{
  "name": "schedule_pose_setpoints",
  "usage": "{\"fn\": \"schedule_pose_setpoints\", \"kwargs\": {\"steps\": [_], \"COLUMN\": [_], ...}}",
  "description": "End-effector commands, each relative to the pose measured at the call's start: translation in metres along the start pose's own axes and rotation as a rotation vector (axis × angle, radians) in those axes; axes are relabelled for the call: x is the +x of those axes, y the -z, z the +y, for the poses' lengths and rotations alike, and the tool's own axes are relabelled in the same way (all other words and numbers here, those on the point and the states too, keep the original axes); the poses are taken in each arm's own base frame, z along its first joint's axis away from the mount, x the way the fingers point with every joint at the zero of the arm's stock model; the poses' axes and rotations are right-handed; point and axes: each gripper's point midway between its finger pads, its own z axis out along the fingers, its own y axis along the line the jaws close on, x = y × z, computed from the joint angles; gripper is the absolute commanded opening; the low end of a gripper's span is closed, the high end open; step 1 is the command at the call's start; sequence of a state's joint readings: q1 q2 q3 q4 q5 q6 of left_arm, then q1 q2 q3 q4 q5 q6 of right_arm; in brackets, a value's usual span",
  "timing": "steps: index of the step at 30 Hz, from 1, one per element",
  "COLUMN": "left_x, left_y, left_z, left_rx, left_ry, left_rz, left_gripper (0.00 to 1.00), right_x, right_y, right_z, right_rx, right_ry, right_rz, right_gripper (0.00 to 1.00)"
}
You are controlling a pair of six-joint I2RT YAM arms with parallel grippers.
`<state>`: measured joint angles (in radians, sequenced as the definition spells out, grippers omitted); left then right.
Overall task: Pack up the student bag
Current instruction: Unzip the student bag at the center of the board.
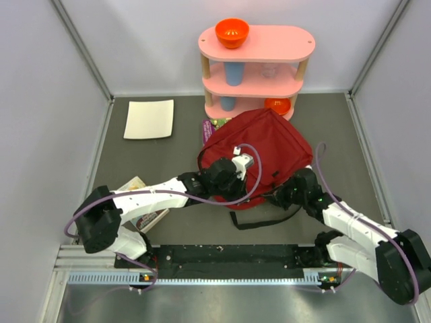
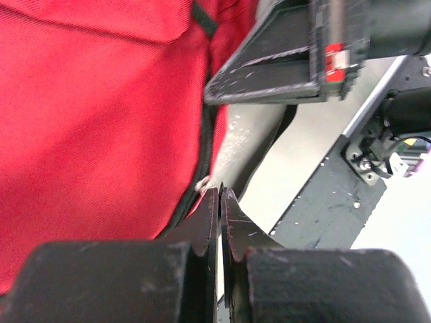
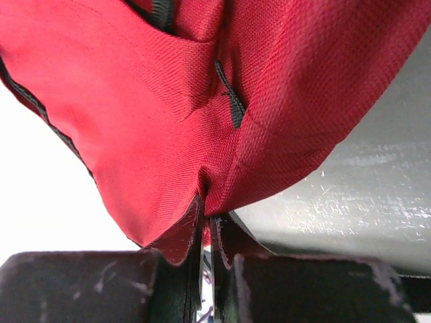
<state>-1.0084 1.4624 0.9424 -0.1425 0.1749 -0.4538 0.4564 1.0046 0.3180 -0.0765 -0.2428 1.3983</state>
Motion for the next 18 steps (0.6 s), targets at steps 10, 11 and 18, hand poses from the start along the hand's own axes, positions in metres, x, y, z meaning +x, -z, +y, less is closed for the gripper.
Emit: {"fn": "schedule_pose_setpoints", "kwargs": {"steps": [10,11,18], "left_x": [0.006,0.011,0.016], "left_y": [0.050,0.054,0.062], "left_z": [0.089,0.095,0.109], "left_rx": [-0.451,-0.483,-0.540], "left_ry": [0.008,0.006,0.019], "left_rz": [-0.089,-0.068,-0.059], "left_gripper": [0.00,0.00,0.00], "right_x": [-0.079,-0.085,-0.117], "right_y": [0.038,0.041,0.050], "right_z": [0.000,0.001,-0.001], "right_rx": [0.001,0.006,0.050], "right_ry": [0.130,0.137,0.174], "right_rz": [-0.239,-0.250,-0.251], "right_gripper": [0.00,0.00,0.00]}}
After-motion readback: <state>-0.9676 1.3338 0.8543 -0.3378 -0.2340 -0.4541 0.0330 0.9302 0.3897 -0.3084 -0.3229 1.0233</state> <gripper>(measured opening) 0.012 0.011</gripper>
